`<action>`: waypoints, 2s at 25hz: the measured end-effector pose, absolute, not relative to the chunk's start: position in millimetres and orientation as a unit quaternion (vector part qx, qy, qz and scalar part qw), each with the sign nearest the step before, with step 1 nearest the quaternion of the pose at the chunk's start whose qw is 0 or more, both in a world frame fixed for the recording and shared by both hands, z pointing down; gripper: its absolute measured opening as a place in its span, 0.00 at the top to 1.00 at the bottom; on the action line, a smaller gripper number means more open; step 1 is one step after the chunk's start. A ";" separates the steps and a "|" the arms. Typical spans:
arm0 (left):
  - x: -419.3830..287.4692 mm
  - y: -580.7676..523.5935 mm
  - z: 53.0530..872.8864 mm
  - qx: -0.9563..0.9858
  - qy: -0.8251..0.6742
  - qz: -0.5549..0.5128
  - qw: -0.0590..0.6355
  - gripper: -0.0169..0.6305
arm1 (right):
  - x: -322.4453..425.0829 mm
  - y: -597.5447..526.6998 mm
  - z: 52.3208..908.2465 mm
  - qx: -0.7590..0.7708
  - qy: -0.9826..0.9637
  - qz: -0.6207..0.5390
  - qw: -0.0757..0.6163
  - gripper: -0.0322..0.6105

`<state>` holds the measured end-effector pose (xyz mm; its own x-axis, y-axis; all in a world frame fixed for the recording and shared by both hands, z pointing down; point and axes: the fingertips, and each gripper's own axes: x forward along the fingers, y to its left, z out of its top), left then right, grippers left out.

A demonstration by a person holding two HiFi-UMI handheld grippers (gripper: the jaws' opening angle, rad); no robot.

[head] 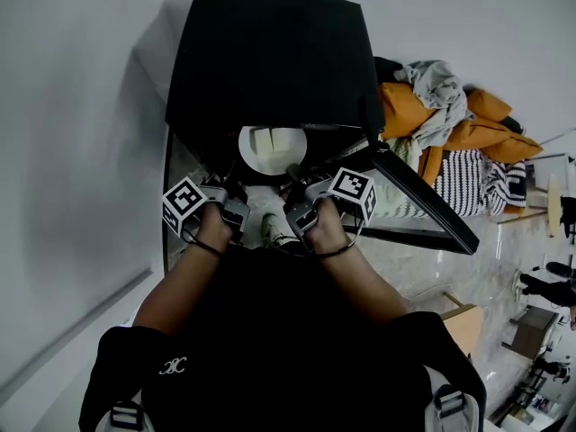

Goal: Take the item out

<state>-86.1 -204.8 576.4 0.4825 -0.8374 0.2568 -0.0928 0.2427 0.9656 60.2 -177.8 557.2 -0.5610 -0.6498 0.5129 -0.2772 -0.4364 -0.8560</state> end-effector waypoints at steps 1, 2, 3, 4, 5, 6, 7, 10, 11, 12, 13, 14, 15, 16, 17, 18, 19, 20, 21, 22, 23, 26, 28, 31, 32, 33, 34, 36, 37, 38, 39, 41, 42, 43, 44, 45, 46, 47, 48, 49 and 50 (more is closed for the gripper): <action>-86.5 -204.9 575.9 0.547 -0.425 -0.280 0.664 0.90 | 60.7 -175.4 557.2 -0.449 0.514 -0.719 0.128 0.91; -86.9 -205.2 575.4 0.548 -0.425 -0.280 0.664 0.90 | 60.8 -173.5 557.0 -0.448 0.513 -0.721 0.127 0.91; -87.3 -205.6 575.0 0.548 -0.425 -0.280 0.664 0.90 | 60.7 -172.3 557.0 -0.447 0.511 -0.723 0.127 0.91; -87.6 -205.9 574.9 0.548 -0.425 -0.280 0.664 0.90 | 60.5 -171.8 557.4 -0.447 0.510 -0.724 0.128 0.91; -88.0 -206.0 575.2 0.548 -0.426 -0.280 0.664 0.90 | 60.1 -171.7 558.0 -0.446 0.509 -0.725 0.129 0.91; -88.2 -206.1 575.6 0.547 -0.426 -0.280 0.664 0.90 | 59.7 -172.2 558.6 -0.445 0.510 -0.724 0.131 0.91; -88.3 -206.2 576.0 0.546 -0.426 -0.280 0.664 0.90 | 59.5 -173.1 558.4 -0.444 0.512 -0.723 0.136 0.91; -86.9 -206.1 576.2 0.547 -0.425 -0.279 0.665 0.90 | 59.5 -176.6 554.4 -0.437 0.536 -0.706 0.154 0.88; -86.3 -206.0 576.3 0.548 -0.424 -0.278 0.665 0.90 | 58.4 -176.7 553.5 -0.434 0.544 -0.701 0.156 0.80; -86.0 -206.0 576.4 0.550 -0.423 -0.277 0.664 0.90 | 56.3 -176.0 553.2 -0.429 0.550 -0.699 0.155 0.74; -85.9 -206.0 576.5 0.551 -0.423 -0.277 0.664 0.90 | 53.8 -174.8 553.6 -0.425 0.554 -0.699 0.153 0.71; -86.1 -205.9 576.4 0.552 -0.423 -0.277 0.663 0.90 | 51.2 -173.6 554.5 -0.422 0.555 -0.701 0.151 0.69; -86.2 -205.8 576.2 0.552 -0.424 -0.277 0.662 0.90 | 49.0 -172.7 555.8 -0.420 0.553 -0.704 0.151 0.68; -86.2 -205.8 575.7 0.553 -0.424 -0.277 0.662 0.90 | 47.4 -172.7 557.3 -0.419 0.549 -0.707 0.152 0.68; -86.1 -205.9 575.1 0.552 -0.424 -0.277 0.662 0.90 | 46.1 -173.6 558.8 -0.419 0.545 -0.710 0.155 0.68; -86.1 -206.0 574.4 0.552 -0.424 -0.277 0.663 0.90 | 44.7 -175.2 560.0 -0.418 0.541 -0.712 0.157 0.68; -86.1 -206.0 573.9 0.552 -0.424 -0.277 0.663 0.90 | 43.0 -177.2 561.0 -0.417 0.539 -0.715 0.157 0.68; -86.3 -205.9 573.9 0.551 -0.424 -0.277 0.664 0.90 | 41.0 -179.2 562.1 -0.415 0.537 -0.718 0.156 0.68; -86.5 -205.8 574.1 0.550 -0.424 -0.277 0.664 0.90 | 38.9 -181.2 563.7 -0.413 0.536 -0.720 0.154 0.68; -86.8 -205.8 574.5 0.550 -0.425 -0.277 0.664 0.90 | 36.8 -183.2 565.9 -0.411 0.535 -0.722 0.152 0.68; -87.1 -205.8 575.0 0.550 -0.425 -0.278 0.664 0.90 | 34.9 -184.9 568.6 -0.410 0.534 -0.724 0.150 0.68; -86.8 -206.1 576.2 0.549 -0.425 -0.279 0.664 0.90 | 34.2 -187.2 574.2 -0.414 0.535 -0.722 0.141 0.73; -86.4 -206.1 576.4 0.550 -0.424 -0.278 0.663 0.91 | 35.6 -187.1 575.1 -0.418 0.538 -0.719 0.134 0.86; -87.8 -206.4 575.8 0.555 -0.426 -0.277 0.659 0.90 | 34.3 -186.5 574.2 -0.410 0.535 -0.726 0.137 0.88; -88.1 -206.6 575.5 0.557 -0.426 -0.276 0.657 0.90 | 34.1 -185.9 573.6 -0.407 0.535 -0.727 0.138 0.88; -88.0 -206.8 575.0 0.558 -0.426 -0.276 0.656 0.90 | 34.2 -185.2 572.7 -0.405 0.536 -0.728 0.139 0.89; -87.9 -206.9 574.6 0.559 -0.426 -0.276 0.656 0.90 | 34.5 -184.4 572.0 -0.403 0.537 -0.728 0.138 0.90; -88.2 -207.0 574.7 0.558 -0.427 -0.277 0.655 0.90 | 35.5 -182.9 570.6 -0.401 0.543 -0.725 0.136 0.90; -88.5 -207.2 574.8 0.558 -0.427 -0.277 0.655 0.90 | 36.4 -182.6 569.7 -0.400 0.547 -0.723 0.135 0.90; -89.0 -207.8 574.6 0.559 -0.427 -0.277 0.654 0.90 | 37.6 -182.8 568.2 -0.400 0.552 -0.719 0.136 0.90; -89.6 -208.8 574.1 0.560 -0.427 -0.277 0.654 0.90 | 38.5 -183.4 566.0 -0.400 0.558 -0.714 0.137 0.91; -91.6 -211.3 572.8 0.560 -0.427 -0.277 0.654 0.90 | 38.7 -184.7 560.8 -0.398 0.572 -0.704 0.136 0.91; -92.9 -212.5 572.5 0.561 -0.428 -0.277 0.653 0.90 | 38.0 -184.8 558.7 -0.397 0.578 -0.700 0.134 0.91; -93.8 -213.4 572.3 0.561 -0.429 -0.276 0.652 0.90 | 37.1 -184.2 556.7 -0.395 0.584 -0.697 0.132 0.91; -93.8 -213.5 571.4 0.562 -0.430 -0.275 0.650 0.90 | 36.9 -182.7 554.2 -0.392 0.589 -0.694 0.131 0.91; -92.3 -212.2 569.3 0.564 -0.432 -0.275 0.648 0.90 | 38.1 -180.0 550.2 -0.389 0.594 -0.692 0.132 0.91; -88.9 -209.3 565.9 0.565 -0.433 -0.274 0.646 0.90 | 41.6 -176.0 544.4 -0.385 0.599 -0.690 0.133 0.91; -83.8 -205.2 562.3 0.567 -0.434 -0.274 0.644 0.90 | 47.1 -170.9 537.6 -0.380 0.604 -0.687 0.136 0.91; -78.4 -201.2 560.7 0.568 -0.435 -0.275 0.642 0.90 | 53.5 -165.7 531.6 -0.376 0.610 -0.684 0.138 0.91; -74.1 -198.7 562.1 0.568 -0.436 -0.276 0.641 0.90 | 59.0 -161.7 528.4 -0.372 0.615 -0.681 0.139 0.91; -71.7 -198.3 565.5 0.568 -0.437 -0.277 0.639 0.90 | 62.2 -159.4 527.9 -0.370 0.618 -0.679 0.141 0.91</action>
